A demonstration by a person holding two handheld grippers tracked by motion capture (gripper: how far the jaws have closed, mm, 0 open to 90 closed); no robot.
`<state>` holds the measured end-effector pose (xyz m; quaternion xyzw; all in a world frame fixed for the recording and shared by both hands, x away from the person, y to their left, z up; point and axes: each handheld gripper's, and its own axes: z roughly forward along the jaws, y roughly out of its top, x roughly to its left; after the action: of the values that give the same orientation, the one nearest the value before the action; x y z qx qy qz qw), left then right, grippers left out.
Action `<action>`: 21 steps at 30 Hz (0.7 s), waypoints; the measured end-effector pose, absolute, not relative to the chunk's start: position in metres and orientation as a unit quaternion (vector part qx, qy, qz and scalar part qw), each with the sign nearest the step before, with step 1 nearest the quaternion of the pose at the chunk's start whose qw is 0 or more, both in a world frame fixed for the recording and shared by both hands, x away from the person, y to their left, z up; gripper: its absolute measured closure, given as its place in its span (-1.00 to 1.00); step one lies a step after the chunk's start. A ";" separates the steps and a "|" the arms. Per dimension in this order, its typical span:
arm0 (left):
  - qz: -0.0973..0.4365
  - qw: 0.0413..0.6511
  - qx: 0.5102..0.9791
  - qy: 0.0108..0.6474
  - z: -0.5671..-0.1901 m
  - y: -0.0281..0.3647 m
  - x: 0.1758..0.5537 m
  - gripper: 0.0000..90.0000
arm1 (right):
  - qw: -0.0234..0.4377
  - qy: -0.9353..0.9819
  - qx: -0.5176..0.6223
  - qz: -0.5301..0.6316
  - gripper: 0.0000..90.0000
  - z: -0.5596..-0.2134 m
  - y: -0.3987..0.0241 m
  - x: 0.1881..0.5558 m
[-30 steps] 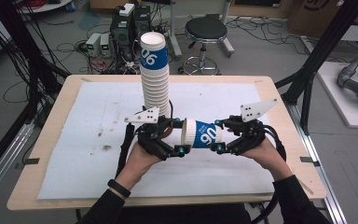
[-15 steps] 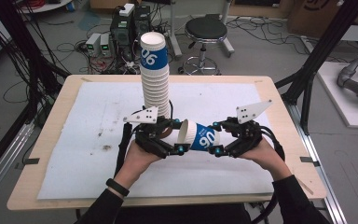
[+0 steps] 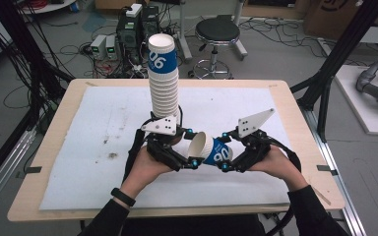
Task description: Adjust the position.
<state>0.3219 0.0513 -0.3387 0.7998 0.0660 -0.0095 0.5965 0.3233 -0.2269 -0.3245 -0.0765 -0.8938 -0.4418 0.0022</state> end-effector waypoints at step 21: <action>-0.028 0.675 0.731 0.095 -0.340 0.063 0.324 -0.85 | 0.025 -0.864 -0.069 -0.498 -0.37 -0.320 -0.239 0.326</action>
<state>0.3243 0.0628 -0.3399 0.7313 0.0950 -0.0278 0.6748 0.3260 -0.2390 -0.3202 -0.0686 -0.8639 -0.4983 0.0247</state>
